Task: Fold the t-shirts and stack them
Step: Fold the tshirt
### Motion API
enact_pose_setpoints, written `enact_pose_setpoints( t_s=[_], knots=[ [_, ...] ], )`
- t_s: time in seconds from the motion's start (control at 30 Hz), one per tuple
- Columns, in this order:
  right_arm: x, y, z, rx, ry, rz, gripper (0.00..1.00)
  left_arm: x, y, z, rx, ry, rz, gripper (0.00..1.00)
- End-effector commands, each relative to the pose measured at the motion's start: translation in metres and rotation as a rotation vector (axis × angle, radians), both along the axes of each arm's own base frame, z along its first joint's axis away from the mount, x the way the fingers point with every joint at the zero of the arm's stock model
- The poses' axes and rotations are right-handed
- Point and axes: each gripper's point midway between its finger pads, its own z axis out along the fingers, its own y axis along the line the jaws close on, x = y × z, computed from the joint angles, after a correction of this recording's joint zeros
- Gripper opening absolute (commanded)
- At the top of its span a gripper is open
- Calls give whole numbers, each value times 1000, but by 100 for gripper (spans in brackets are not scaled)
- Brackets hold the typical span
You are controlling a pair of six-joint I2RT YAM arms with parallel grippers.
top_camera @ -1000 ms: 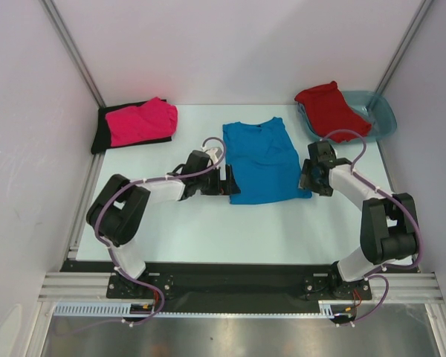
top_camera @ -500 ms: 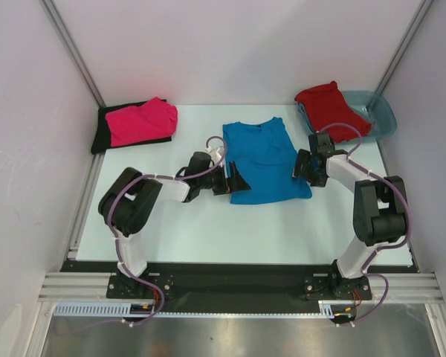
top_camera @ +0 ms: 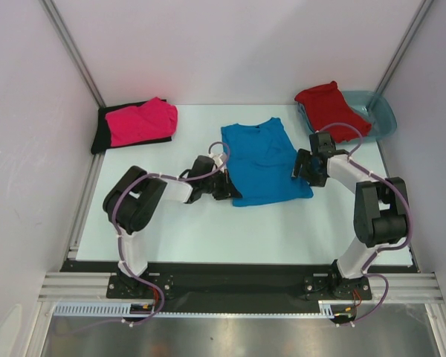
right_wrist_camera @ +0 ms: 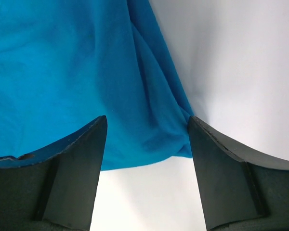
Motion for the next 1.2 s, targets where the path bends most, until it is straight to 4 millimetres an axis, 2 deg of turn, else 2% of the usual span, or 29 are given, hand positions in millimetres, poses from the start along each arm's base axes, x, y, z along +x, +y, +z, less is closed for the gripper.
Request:
enact_pose_setpoints(
  t_s=[0.0,0.1,0.17,0.23,0.27,0.47,0.6,0.63,0.67,0.73,0.77,0.9,1.03,1.13,1.17],
  knots=[
    [-1,-4,25,-4,-57,3,73,-13,21,-17,173,13,-32,0],
    [-7,-5,34,-2,-71,1,73,-17,41,-17,288,1,-46,0],
    [-12,-6,41,-1,-86,3,73,-23,52,-11,342,-5,-73,0],
    [-16,-6,50,2,-103,1,73,-19,61,-3,368,-31,-76,0],
    [-19,-6,49,4,-101,2,73,-24,67,-3,392,-16,-81,0],
    [-36,1,45,50,-77,17,74,-22,97,9,474,-45,-53,0],
    [-51,18,28,144,-29,53,74,-26,119,13,545,-34,-41,0],
    [-54,22,25,166,-22,55,74,-27,120,14,549,-37,-46,7],
    [-56,25,23,185,-20,67,74,-27,121,15,550,-39,-45,21],
    [-58,30,18,209,-24,71,75,-28,114,20,508,-52,-51,41],
    [-51,40,21,257,-49,90,75,-28,104,27,448,-68,-53,99],
    [-46,49,25,286,-62,111,74,-23,98,33,423,-89,-40,100],
    [-42,56,25,311,-59,133,64,-17,89,51,366,-147,-36,100],
    [-42,61,18,328,-45,153,52,-14,76,60,297,-160,-53,100],
    [-41,64,17,338,-46,164,44,-11,69,65,266,-181,-60,100]
  ],
)
